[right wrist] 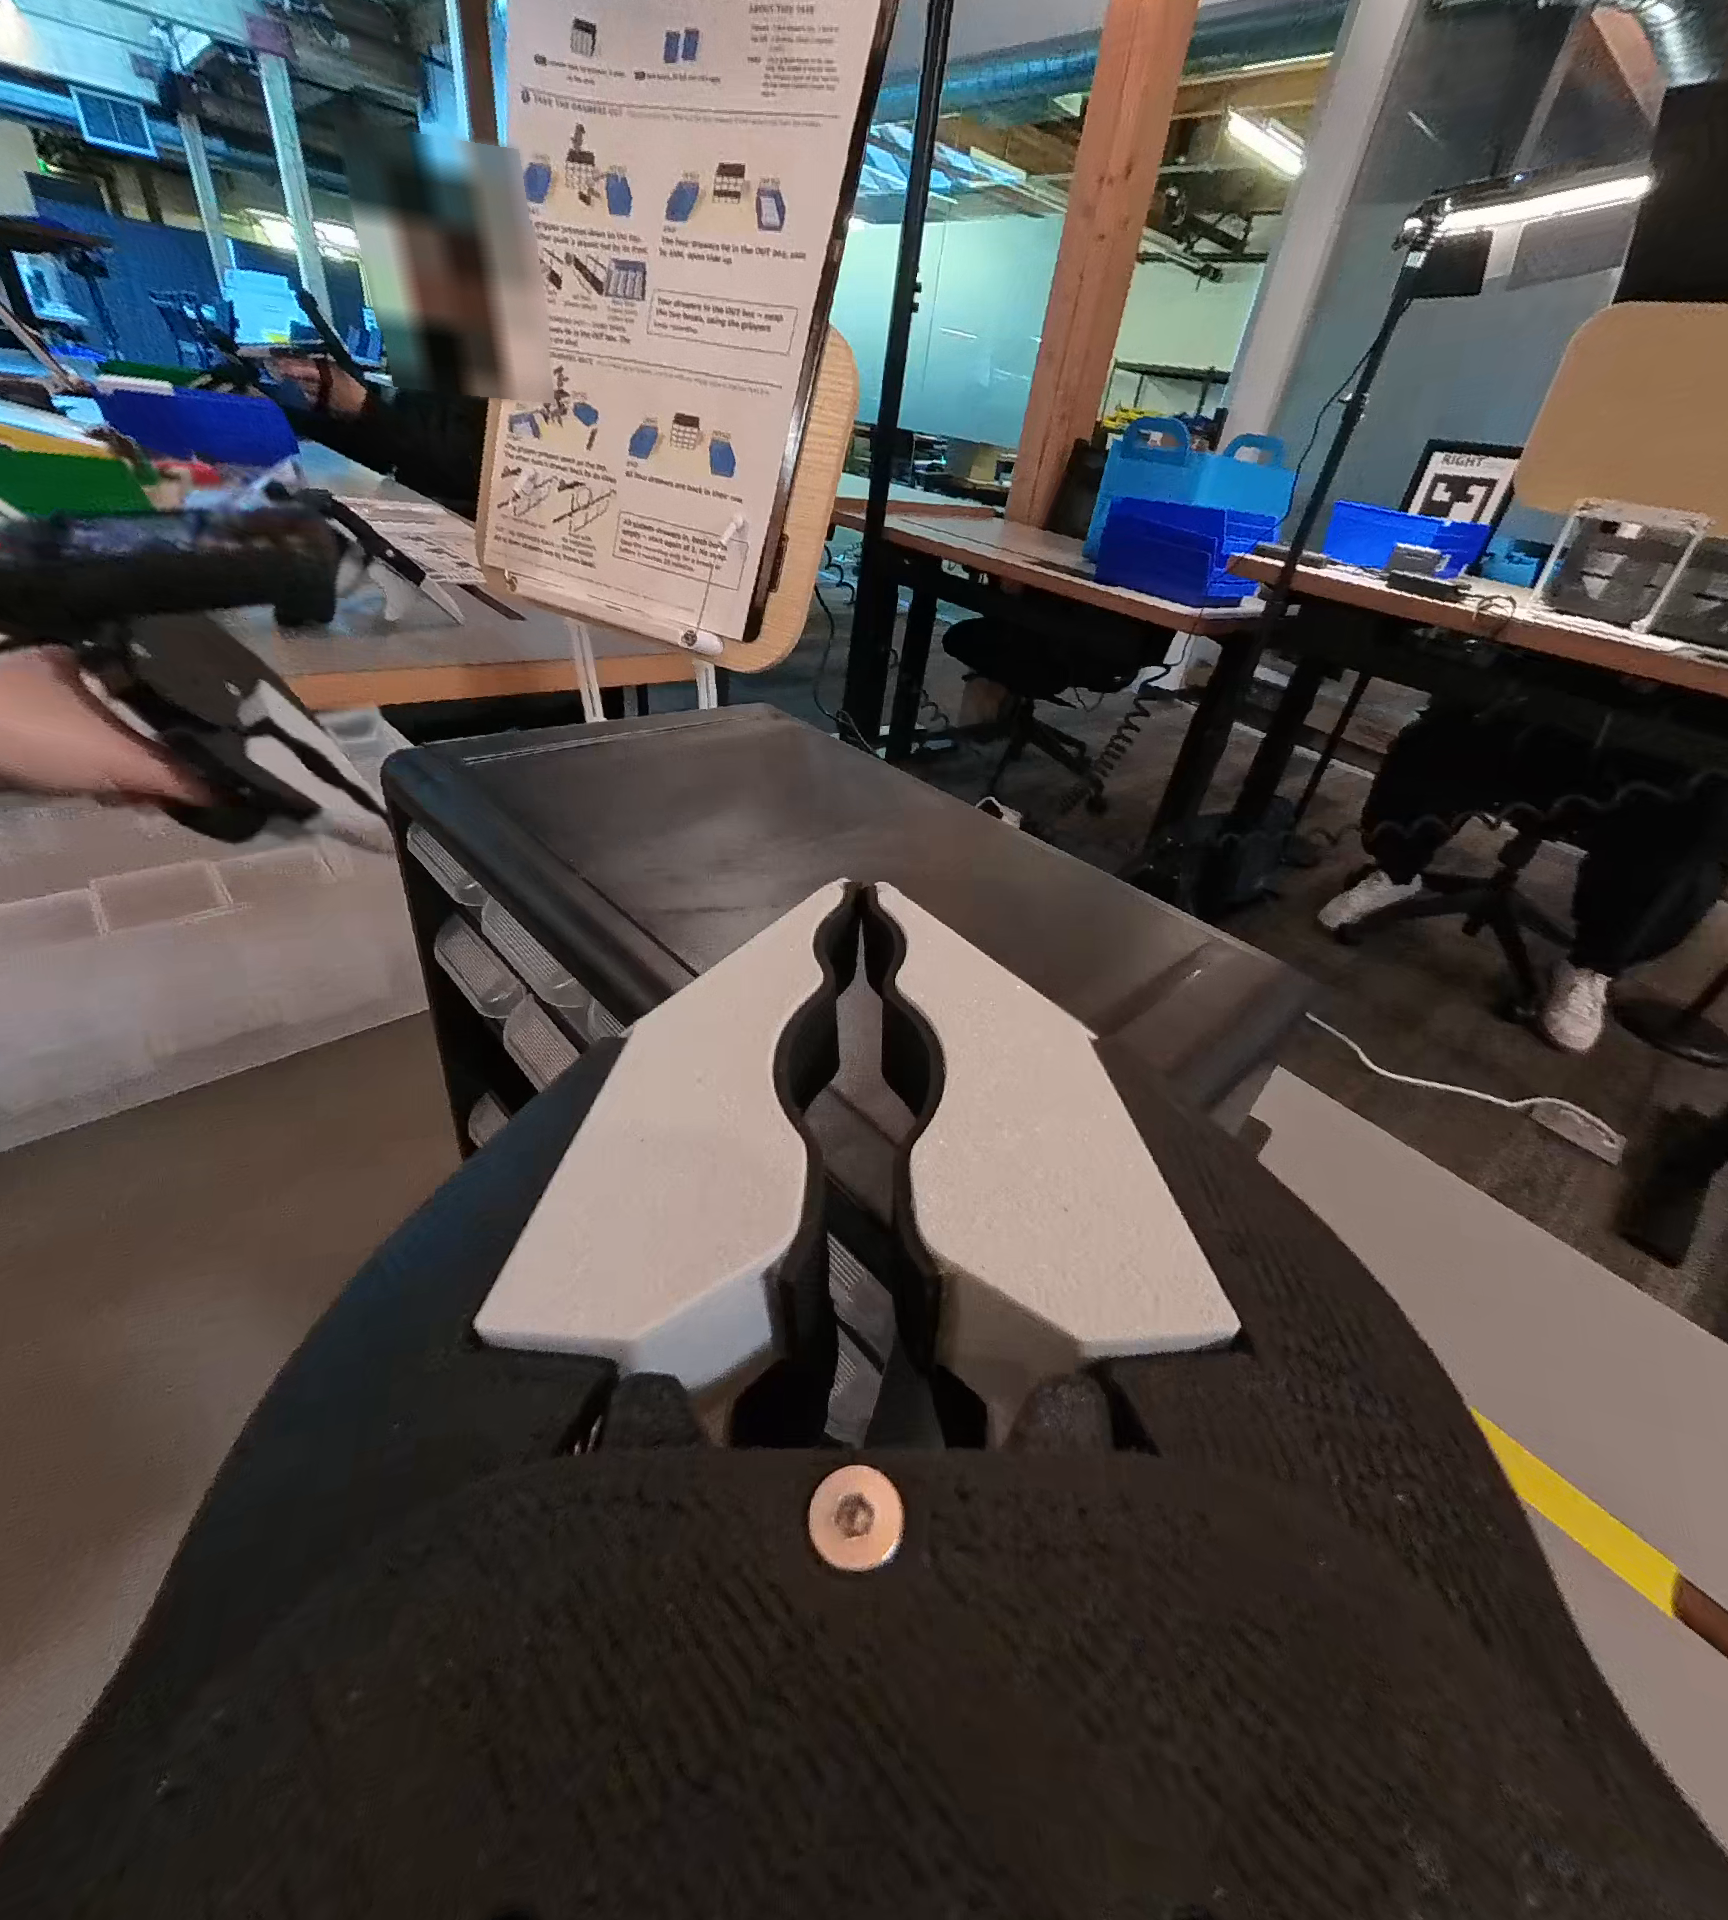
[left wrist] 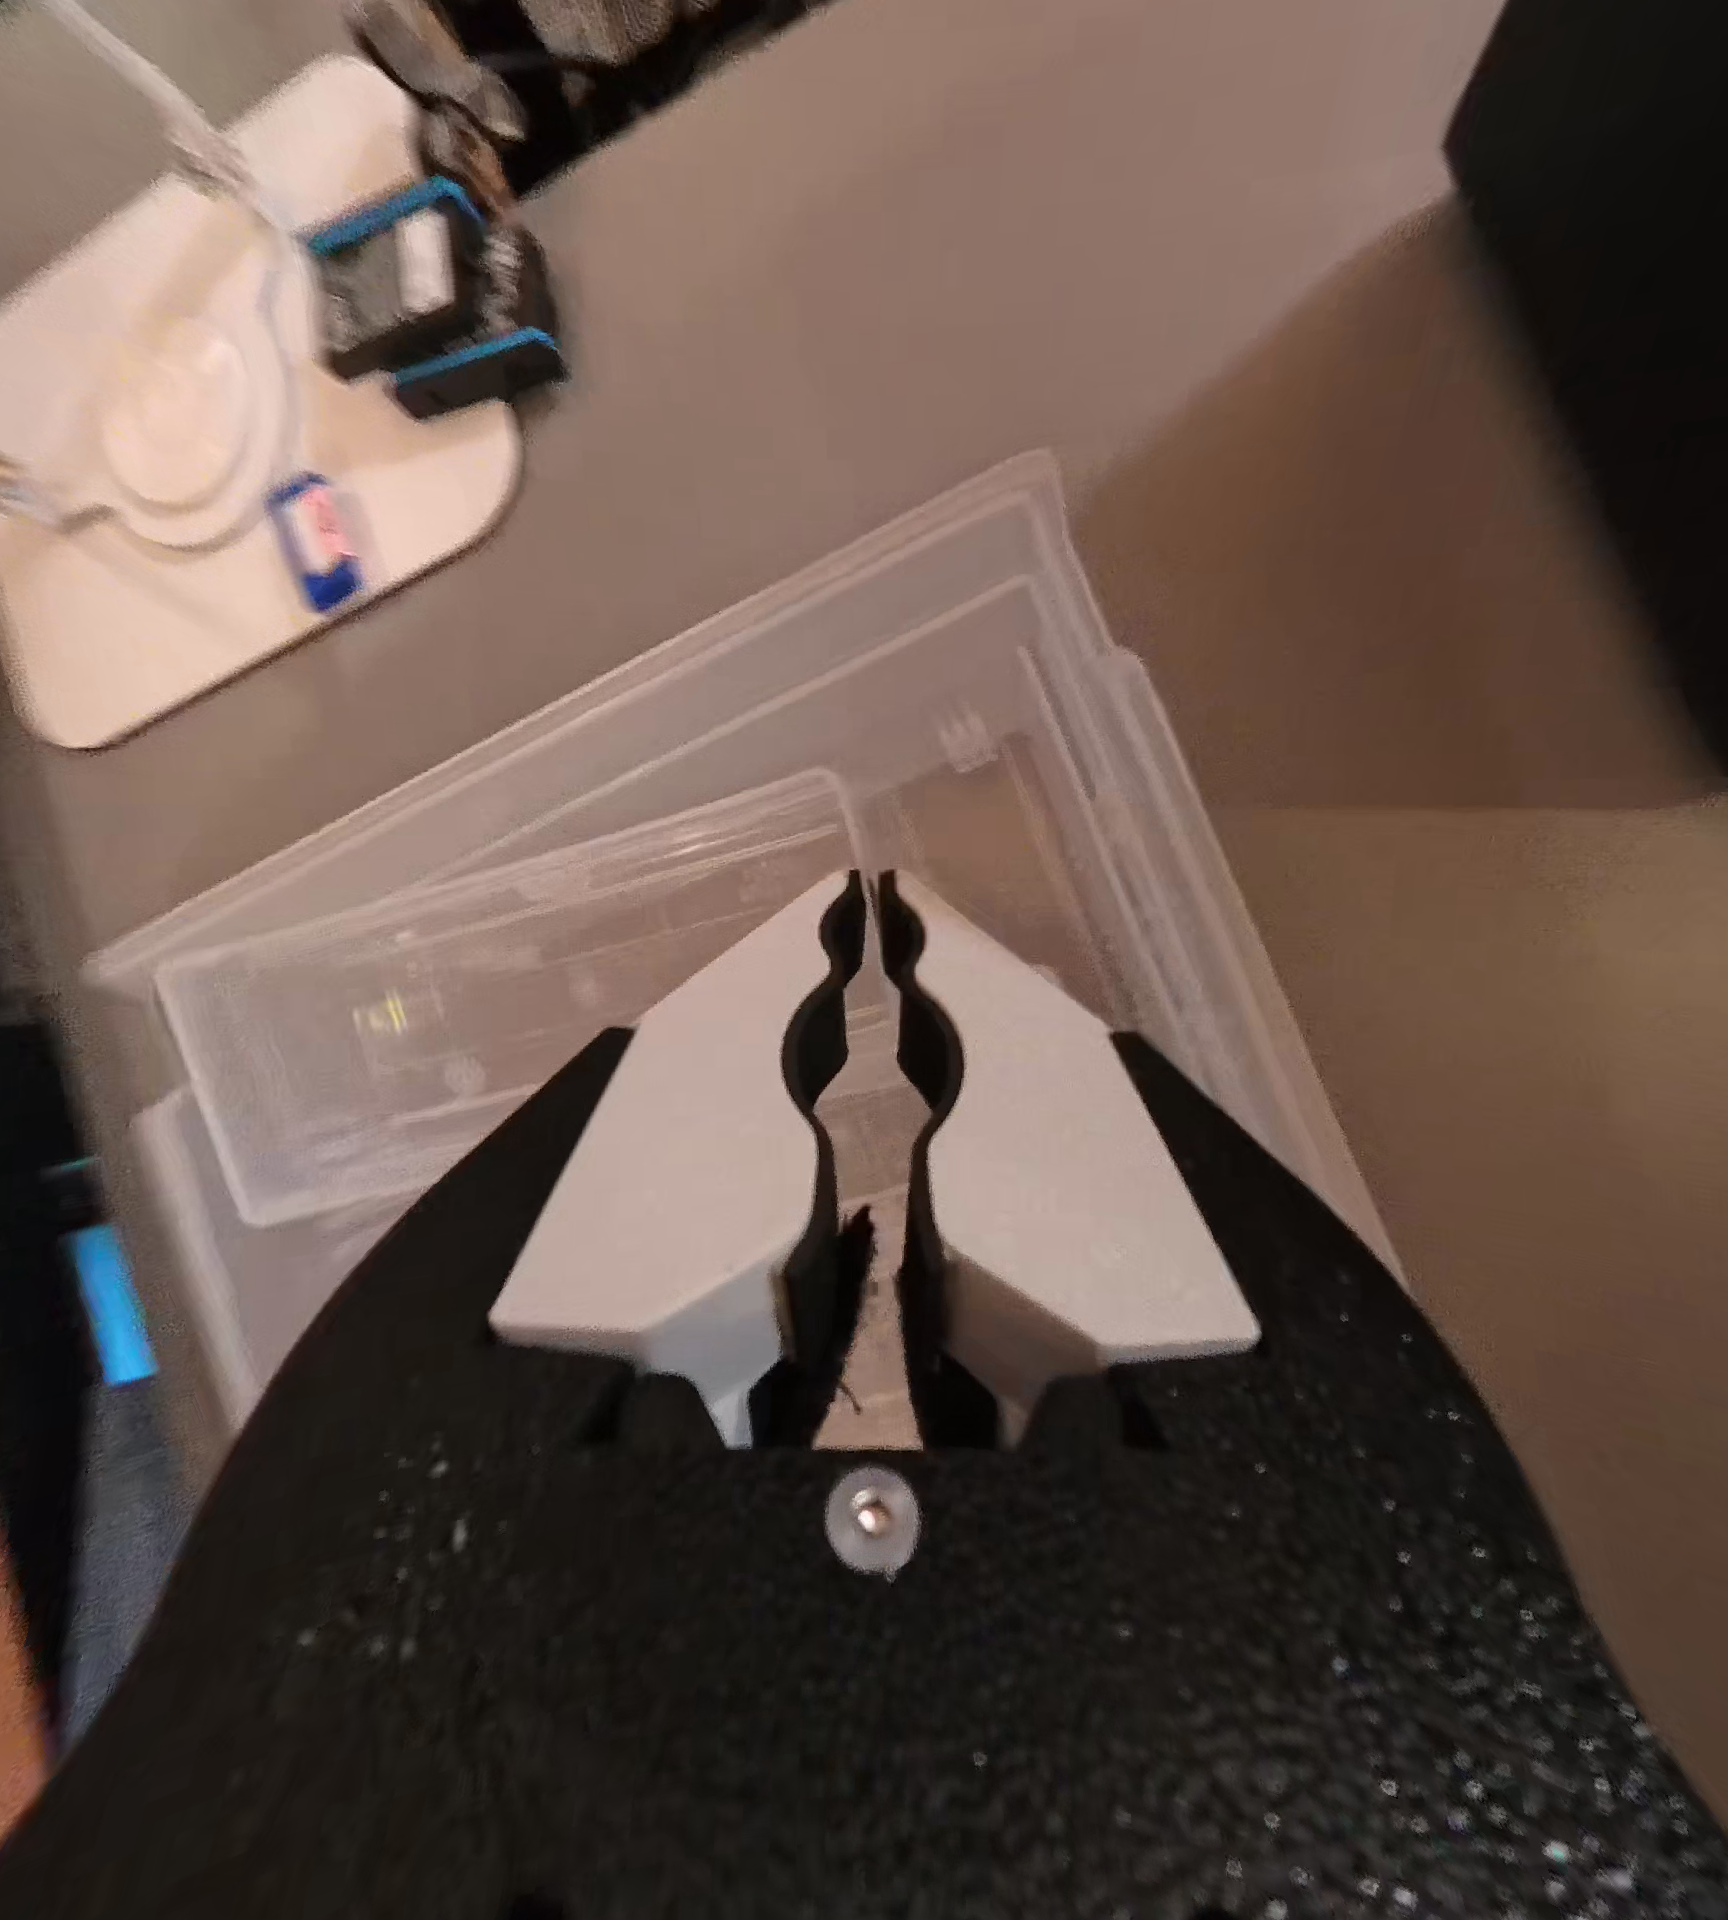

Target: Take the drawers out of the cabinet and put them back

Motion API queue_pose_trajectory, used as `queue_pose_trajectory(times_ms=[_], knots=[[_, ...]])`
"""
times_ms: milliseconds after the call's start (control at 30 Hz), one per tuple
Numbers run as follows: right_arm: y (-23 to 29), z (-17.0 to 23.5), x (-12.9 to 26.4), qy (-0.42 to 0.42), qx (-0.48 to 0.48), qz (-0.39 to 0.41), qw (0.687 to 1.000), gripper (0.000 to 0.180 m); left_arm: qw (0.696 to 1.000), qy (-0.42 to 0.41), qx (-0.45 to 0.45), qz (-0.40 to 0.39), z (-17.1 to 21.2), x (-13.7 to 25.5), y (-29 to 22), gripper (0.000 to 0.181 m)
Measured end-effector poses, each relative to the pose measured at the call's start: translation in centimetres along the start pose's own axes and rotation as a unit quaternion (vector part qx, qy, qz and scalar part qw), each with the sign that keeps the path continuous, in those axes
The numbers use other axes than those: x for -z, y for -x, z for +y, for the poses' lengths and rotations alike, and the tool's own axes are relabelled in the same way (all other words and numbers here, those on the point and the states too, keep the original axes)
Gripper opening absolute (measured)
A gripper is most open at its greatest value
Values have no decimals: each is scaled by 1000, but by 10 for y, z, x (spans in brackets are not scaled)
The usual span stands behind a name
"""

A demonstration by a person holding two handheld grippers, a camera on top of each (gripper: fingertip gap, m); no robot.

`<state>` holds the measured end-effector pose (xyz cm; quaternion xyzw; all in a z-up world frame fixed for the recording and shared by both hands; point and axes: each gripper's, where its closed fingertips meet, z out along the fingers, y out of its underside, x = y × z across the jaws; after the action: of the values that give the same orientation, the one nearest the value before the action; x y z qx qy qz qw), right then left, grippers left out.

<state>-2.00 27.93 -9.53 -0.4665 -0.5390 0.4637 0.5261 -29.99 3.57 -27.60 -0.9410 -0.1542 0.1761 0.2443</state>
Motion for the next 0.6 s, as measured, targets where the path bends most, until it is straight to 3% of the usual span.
queue_pose_trajectory(times_ms=[33,233,400,600], knots=[[0,0,0,0,-1,-1,1000,0,1000,-10,-13,-24,-2,12,5,0],[0,0,0,1,0,0,1000,0,981,-127,-89,-113,-29,121,-9,0],[0,-1,1,-5,-8,-3,1000,0,953,-240,-183,23,-42,189,-118,0],[0,-1,1,-7,-12,-6,1000,0,923,-199,-285,165,-2,190,-215,0]])
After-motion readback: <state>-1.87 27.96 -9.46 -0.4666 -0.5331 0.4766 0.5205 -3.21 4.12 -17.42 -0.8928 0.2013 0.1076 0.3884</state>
